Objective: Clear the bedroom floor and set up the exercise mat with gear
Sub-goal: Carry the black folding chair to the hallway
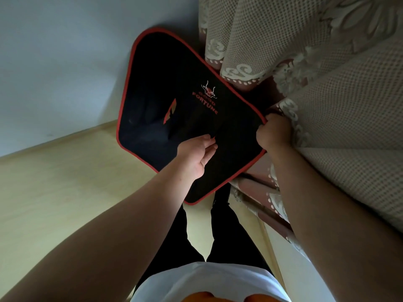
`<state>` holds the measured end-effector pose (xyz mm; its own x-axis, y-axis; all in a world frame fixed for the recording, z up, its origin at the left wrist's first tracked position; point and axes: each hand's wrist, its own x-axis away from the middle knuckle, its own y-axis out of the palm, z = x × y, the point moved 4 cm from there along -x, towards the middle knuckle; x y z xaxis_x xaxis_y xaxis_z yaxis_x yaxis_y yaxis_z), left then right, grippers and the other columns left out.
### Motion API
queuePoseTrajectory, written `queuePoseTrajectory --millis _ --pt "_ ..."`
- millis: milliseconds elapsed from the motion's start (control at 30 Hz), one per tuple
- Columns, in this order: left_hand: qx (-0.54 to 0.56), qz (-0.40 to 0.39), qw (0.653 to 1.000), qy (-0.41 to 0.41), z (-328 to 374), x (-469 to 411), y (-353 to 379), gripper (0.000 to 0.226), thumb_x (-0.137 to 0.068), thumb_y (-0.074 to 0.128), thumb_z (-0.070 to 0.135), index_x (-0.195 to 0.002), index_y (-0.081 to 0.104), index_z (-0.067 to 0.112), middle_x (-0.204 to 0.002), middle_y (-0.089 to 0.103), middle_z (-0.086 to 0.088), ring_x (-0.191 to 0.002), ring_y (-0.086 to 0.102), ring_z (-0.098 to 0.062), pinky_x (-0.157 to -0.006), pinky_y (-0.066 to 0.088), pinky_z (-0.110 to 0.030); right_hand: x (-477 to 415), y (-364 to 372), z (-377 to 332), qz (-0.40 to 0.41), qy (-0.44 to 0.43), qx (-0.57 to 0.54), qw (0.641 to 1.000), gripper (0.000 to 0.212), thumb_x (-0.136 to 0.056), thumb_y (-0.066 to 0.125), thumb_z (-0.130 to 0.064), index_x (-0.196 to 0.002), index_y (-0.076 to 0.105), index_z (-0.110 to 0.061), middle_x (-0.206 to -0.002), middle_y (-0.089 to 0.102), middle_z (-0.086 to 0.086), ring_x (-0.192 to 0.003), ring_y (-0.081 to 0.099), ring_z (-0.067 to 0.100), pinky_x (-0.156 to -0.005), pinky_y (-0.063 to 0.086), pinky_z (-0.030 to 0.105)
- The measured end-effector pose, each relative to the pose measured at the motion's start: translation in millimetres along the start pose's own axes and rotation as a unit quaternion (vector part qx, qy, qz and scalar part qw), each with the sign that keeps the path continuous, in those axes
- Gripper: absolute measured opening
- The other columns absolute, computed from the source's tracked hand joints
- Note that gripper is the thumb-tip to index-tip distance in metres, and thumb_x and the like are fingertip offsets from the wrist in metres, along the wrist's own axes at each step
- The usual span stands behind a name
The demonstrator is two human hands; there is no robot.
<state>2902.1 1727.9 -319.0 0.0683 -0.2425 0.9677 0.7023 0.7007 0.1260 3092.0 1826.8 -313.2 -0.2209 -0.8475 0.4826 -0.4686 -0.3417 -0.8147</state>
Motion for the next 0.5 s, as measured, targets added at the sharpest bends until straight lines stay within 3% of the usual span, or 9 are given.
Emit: queuePoseTrajectory --millis 133,200,300,400,500 --pt "0.007 0.004 1.0 -0.013 -1.3 -4.0 -2.6 0.029 -0.103 0.051 -0.004 -0.129 0.062 -0.005 -0.124 0.07 -0.02 -0.115 0.069 -0.028 -0.1 0.056 -0.033 20.2 1.4 -10.9 -0.027 -0.047 0.05 0.997 0.009 -0.091 0.059 -0.004 -0.097 0.066 -0.003 -0.092 0.067 0.009 -0.086 0.066 0.025 -0.064 0.044 0.025" --pt "0.011 0.005 1.0 -0.016 -5.9 -6.4 -5.0 0.03 -0.105 0.047 -0.003 -0.132 0.059 -0.006 -0.128 0.068 -0.02 -0.118 0.068 -0.028 -0.101 0.055 -0.032 30.7 3.4 -13.9 -0.052 -0.063 0.066 0.994 0.007 -0.09 0.06 -0.005 -0.083 0.061 -0.007 -0.076 0.06 0.005 -0.067 0.058 0.02 -0.053 0.037 0.024" --pt "0.014 0.016 0.999 -0.026 -13.2 -8.4 -9.9 0.029 -0.107 0.04 -0.003 -0.126 0.06 -0.009 -0.133 0.065 -0.021 -0.123 0.064 -0.027 -0.104 0.053 -0.032 43.0 7.5 -18.1 -0.09 -0.089 0.075 0.989 0.015 -0.09 0.061 -0.007 -0.077 0.055 -0.011 -0.071 0.055 0.005 -0.064 0.054 0.02 -0.057 0.04 0.029" --pt "-0.016 0.033 0.999 -0.032 -26.7 -6.5 -20.7 0.022 -0.104 0.046 -0.006 -0.102 0.068 -0.006 -0.134 0.064 -0.021 -0.127 0.062 -0.029 -0.108 0.05 -0.035 55.1 10.3 -26.8 -0.122 -0.133 0.102 0.978 0.019 -0.089 0.066 -0.013 -0.073 0.056 -0.012 -0.071 0.06 0.005 -0.066 0.058 0.022 -0.058 0.042 0.029" --pt "-0.044 0.064 0.997 -0.017 -42.4 -3.0 -34.0 0.026 -0.105 0.043 -0.005 -0.118 0.065 -0.007 -0.141 0.06 -0.022 -0.132 0.058 -0.03 -0.111 0.047 -0.036 65.8 16.5 -35.8 -0.163 -0.174 0.14 0.961 0.022 -0.088 0.069 -0.018 -0.071 0.057 -0.013 -0.073 0.062 0.005 -0.067 0.058 0.021 -0.056 0.039 0.027"
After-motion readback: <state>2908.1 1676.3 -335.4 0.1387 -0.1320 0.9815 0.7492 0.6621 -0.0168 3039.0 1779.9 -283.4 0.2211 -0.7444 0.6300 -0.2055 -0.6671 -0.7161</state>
